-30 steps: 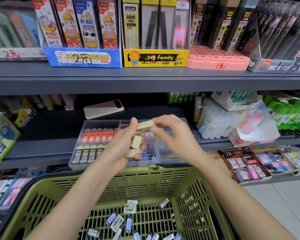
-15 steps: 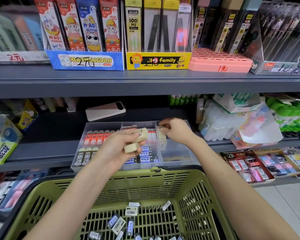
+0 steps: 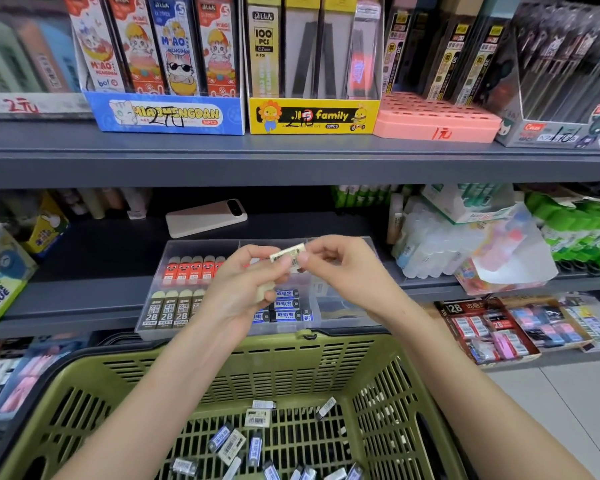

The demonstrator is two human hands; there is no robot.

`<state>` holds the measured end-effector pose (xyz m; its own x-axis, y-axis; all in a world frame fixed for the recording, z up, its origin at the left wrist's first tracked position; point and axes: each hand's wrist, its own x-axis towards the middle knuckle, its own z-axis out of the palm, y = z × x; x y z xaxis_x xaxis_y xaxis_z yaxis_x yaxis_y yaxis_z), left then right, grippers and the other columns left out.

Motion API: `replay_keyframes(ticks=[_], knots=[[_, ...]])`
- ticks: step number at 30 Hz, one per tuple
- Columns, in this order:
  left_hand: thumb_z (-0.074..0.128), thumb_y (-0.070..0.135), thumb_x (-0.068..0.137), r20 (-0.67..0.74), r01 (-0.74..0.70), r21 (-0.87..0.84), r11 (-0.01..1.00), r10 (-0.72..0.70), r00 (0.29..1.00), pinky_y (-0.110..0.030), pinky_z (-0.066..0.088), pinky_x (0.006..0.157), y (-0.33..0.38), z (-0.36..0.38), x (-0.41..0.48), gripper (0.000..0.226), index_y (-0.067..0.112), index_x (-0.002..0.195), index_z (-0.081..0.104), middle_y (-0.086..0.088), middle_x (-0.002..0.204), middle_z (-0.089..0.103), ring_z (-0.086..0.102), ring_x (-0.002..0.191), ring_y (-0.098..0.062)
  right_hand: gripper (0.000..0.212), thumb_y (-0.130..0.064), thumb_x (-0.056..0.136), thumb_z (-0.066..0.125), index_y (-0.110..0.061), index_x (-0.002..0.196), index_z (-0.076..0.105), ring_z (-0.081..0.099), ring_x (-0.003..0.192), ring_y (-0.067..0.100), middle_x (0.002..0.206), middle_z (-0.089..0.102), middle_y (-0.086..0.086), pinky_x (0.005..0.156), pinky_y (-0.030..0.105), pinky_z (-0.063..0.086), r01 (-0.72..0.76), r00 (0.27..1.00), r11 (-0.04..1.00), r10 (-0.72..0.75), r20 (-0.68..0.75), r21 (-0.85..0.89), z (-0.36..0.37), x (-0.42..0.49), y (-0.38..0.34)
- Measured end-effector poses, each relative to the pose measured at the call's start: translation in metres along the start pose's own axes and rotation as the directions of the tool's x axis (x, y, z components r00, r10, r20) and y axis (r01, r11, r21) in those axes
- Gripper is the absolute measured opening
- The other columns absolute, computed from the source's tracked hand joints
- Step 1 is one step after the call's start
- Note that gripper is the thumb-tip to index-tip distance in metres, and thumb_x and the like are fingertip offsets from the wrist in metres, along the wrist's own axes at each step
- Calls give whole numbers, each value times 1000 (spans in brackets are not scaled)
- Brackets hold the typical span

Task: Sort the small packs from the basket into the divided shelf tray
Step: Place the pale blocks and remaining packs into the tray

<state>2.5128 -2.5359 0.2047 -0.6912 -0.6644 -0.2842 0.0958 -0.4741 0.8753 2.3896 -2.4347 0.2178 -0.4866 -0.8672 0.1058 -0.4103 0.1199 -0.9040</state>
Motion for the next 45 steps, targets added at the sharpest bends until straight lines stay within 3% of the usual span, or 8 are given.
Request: replay_keyframes(ticks=[4,7,15,23,28,36,41,45], knots=[[76,19,65,-4,71,-38,997,-71,997,-16,42,42,0,7,0,18,13,82,70,-8,81,73,65,65,-11,7,-14,87,64,-18,89,70,59,69,1,78,69,-4,63,18,46,-32,987,989,53,-150,142,-19,-1,6],[70,8,74,2,200,-181,963,-203,979,-20,52,51,3,5,3,13,0,84,66,-16,84,66,62,69,-17,9,-24,87,64,-21,92,70,62,81,10,84,68,-6,74,30,50,-133,948,937,25,-319,-324,-46,10,24],[52,-16,74,108,329,-263,907,-311,944,-46,54,81,8,1,-6,34,-12,107,56,-27,121,53,59,105,-38,27,-27,98,44,-23,106,69,57,111,16,119,65,-12,102,37,33,-59,976,671,196,100,-739,-45,25,57],[58,11,88,130,300,-99,949,-287,949,-45,59,73,3,-3,-4,23,-3,105,54,-26,89,71,71,87,-37,35,-31,101,33,-24,110,66,54,110,23,114,67,-7,90,34,27,29,987,540,116,109,-841,-42,22,59],[67,13,74,205,295,-65,953,-276,939,-40,60,71,1,-1,-4,45,-7,113,55,-30,106,67,67,99,-39,27,-38,90,57,-27,113,66,51,113,10,114,65,-13,102,39,31,171,984,859,-176,34,-483,-21,-1,20],[68,28,77,238,89,217,972,-141,961,-41,56,87,-1,2,-7,30,6,98,65,-16,108,69,69,98,-28,11,-20,82,69,-20,93,68,54,94,12,91,65,-13,89,32,42,188,980,939,-200,-11,-289,-20,-4,6],[61,28,89,264,-447,822,353,460,848,-20,44,81,-14,-11,-8,4,25,92,60,14,98,62,56,90,-3,16,-33,82,69,-28,96,70,58,94,19,89,70,-9,89,36,39,-73,951,826,-112,-289,-560,-47,17,40],[57,41,90,499,-528,847,-55,425,755,-28,28,96,-32,-23,-8,28,21,110,63,9,114,57,44,112,-12,14,-42,80,66,-37,94,70,52,95,21,85,70,-12,75,30,20,-147,969,696,-41,-244,-702,-36,26,61]])
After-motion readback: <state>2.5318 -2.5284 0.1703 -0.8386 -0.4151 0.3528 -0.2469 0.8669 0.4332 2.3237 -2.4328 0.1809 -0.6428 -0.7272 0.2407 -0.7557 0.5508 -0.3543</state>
